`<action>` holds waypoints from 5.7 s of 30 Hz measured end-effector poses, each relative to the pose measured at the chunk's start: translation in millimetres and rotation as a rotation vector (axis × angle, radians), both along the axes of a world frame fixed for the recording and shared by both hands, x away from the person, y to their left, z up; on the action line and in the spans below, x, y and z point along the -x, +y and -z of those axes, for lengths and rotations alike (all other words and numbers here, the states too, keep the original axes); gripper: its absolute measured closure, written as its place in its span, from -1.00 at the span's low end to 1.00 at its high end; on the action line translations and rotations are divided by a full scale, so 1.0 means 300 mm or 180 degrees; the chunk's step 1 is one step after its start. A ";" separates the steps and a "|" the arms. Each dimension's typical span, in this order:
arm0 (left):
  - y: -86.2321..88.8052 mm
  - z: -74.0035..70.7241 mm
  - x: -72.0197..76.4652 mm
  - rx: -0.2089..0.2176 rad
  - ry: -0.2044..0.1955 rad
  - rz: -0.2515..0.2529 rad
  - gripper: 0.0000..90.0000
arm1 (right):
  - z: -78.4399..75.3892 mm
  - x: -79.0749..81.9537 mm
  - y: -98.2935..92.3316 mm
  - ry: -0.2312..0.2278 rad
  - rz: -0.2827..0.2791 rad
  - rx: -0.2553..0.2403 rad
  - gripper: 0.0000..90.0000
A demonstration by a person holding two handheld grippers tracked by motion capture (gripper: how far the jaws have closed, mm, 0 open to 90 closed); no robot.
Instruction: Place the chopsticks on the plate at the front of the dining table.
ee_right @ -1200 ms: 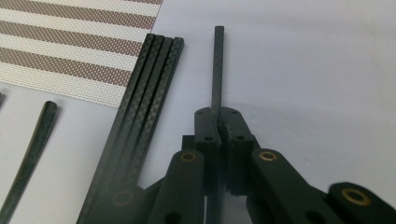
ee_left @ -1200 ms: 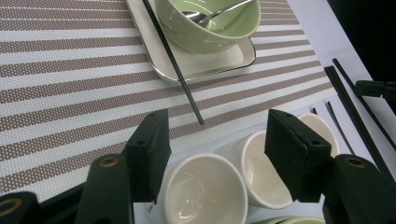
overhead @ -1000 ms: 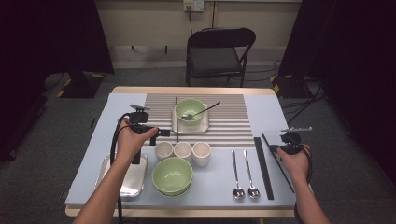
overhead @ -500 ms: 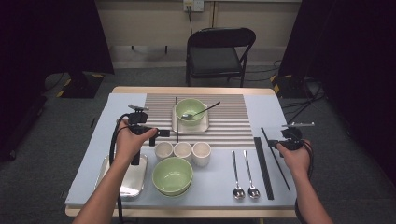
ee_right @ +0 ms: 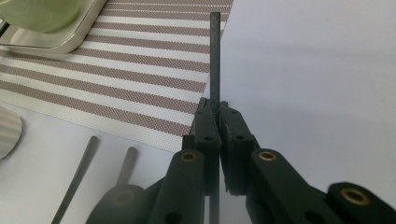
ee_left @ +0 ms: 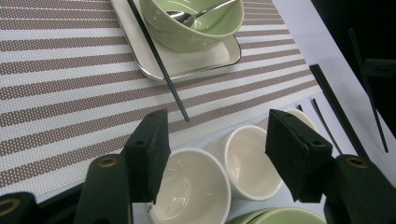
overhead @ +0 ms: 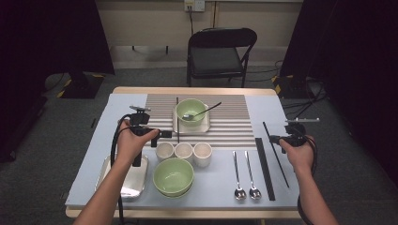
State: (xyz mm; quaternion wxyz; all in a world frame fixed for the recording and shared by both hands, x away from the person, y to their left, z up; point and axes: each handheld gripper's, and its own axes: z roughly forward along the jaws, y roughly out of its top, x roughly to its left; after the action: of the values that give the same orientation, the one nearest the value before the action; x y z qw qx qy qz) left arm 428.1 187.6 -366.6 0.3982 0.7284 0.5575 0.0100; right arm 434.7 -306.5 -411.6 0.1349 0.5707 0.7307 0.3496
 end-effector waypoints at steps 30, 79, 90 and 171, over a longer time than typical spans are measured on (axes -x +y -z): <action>-0.079 -0.023 0.004 0.0006 -0.0017 0.0201 -0.13 | -0.119 -0.027 0.090 -0.0167 -0.0117 -0.0099 0.92; -0.220 -0.041 0.010 0.0079 -0.0005 0.0490 -0.15 | -0.174 -0.047 0.214 -0.0233 -0.0270 -0.0135 0.92; -0.254 -0.036 0.016 0.0084 -0.0004 0.0546 -0.15 | -0.184 -0.052 0.254 -0.0231 -0.0316 -0.0151 0.91; -0.470 0.003 0.052 0.0082 0.0042 0.0930 -0.15 | -0.231 -0.058 0.377 -0.0335 -0.0475 -0.0196 0.91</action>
State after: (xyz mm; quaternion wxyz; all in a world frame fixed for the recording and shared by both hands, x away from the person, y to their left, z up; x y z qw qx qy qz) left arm 412.6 46.6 -367.5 0.4010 0.7967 0.4481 -0.0601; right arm 452.0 -193.5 -342.3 0.1291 0.4994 0.7519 0.4106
